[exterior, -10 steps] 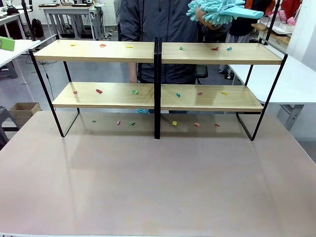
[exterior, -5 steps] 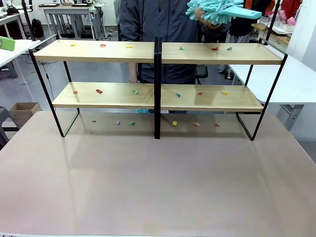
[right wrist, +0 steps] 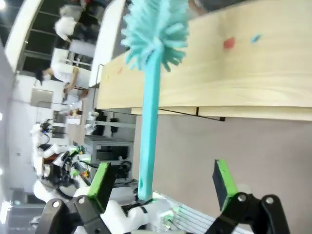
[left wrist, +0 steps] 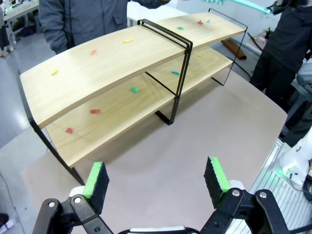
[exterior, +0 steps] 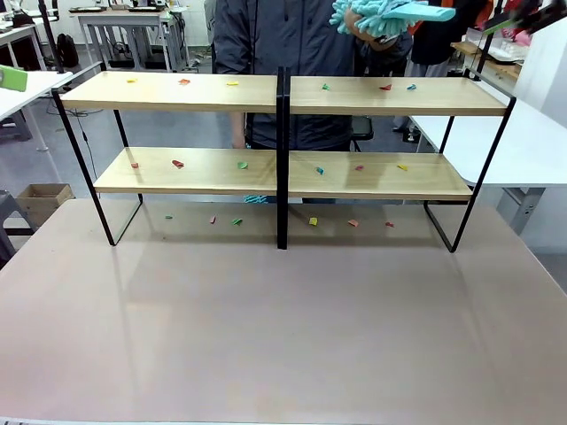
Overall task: Clean the shelves.
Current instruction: Pick up the Duster when the human hands it over.
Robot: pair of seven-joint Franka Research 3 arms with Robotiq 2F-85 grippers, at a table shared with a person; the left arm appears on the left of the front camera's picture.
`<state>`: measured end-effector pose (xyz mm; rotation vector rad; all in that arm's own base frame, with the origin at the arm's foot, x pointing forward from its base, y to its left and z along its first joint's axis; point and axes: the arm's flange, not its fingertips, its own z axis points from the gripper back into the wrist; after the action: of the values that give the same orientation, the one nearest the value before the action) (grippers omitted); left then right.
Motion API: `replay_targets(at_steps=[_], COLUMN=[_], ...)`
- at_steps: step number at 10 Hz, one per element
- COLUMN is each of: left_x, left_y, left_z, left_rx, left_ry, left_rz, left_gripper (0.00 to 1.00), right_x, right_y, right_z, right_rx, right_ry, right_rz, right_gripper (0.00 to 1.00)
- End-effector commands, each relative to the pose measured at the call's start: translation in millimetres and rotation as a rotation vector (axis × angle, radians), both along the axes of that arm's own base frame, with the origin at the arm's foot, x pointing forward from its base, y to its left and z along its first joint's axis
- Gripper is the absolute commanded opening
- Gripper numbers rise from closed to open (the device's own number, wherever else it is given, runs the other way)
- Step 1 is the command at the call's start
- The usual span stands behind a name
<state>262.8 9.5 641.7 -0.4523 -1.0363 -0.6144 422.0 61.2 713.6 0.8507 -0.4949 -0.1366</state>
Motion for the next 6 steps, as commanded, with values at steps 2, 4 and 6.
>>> replay_targets(at_steps=[2, 4, 6], left_x=[0, 0, 0], left_y=[1, 1, 1], left_z=[0, 0, 0], left_rx=[-0.002, -0.002, -0.002], left_ry=[-0.007, -0.007, -0.007], left_rz=[-0.012, -0.012, -0.012], left_gripper=[1.0, 1.0, 1.0], right_x=[53, 71, 78], right_y=[22, 36, 36], right_z=[-3, -8, -13], right_rx=[0.195, 0.21, 0.234], right_ry=[0.116, 0.119, 0.103], right_rz=[-0.035, -0.055, -0.027], right_gripper=[1.0, 1.0, 1.0])
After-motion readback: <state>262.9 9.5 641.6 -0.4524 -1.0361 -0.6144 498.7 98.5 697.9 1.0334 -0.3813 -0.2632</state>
